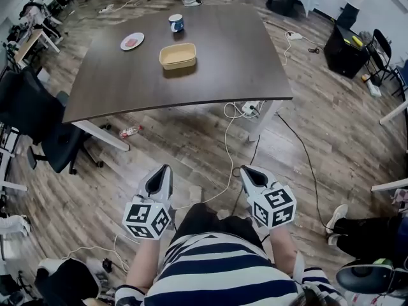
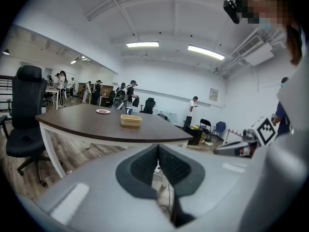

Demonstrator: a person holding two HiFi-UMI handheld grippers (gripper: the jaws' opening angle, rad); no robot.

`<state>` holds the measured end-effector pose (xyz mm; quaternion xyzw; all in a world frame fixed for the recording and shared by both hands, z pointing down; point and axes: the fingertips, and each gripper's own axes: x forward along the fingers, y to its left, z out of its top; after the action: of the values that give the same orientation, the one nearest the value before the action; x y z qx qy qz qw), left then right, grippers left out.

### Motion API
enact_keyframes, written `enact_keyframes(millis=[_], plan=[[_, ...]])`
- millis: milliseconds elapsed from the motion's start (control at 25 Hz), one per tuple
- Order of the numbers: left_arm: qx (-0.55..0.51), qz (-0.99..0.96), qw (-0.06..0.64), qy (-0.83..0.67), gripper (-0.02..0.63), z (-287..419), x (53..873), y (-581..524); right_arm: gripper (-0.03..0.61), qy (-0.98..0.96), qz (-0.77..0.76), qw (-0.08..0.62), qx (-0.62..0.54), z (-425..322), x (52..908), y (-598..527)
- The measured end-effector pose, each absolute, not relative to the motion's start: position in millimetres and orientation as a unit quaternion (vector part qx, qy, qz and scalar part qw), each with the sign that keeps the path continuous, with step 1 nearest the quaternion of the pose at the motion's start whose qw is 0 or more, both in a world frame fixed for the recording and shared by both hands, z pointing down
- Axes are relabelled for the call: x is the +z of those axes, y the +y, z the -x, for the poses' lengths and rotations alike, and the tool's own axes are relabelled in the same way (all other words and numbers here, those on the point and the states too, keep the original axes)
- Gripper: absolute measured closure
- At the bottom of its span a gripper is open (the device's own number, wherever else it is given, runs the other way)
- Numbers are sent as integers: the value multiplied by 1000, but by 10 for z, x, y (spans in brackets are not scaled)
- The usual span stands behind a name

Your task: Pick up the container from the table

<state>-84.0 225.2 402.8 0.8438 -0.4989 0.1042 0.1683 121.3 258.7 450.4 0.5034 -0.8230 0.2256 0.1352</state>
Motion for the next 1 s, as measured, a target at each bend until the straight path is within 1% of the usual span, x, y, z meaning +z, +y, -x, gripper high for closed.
enact_keyframes(millis=[440, 640, 1000], plan=[[88, -847, 173, -495, 614, 1230, 3999, 1466, 580, -824, -504, 145, 212, -813, 4362, 1844], [100, -851, 163, -489, 614, 1472, 4020, 1040, 580, -820, -514, 136, 213, -577, 4305, 1375], [114, -874, 163, -443, 614, 1710, 4136, 453, 580, -814, -517, 146, 220, -82, 4359, 855]])
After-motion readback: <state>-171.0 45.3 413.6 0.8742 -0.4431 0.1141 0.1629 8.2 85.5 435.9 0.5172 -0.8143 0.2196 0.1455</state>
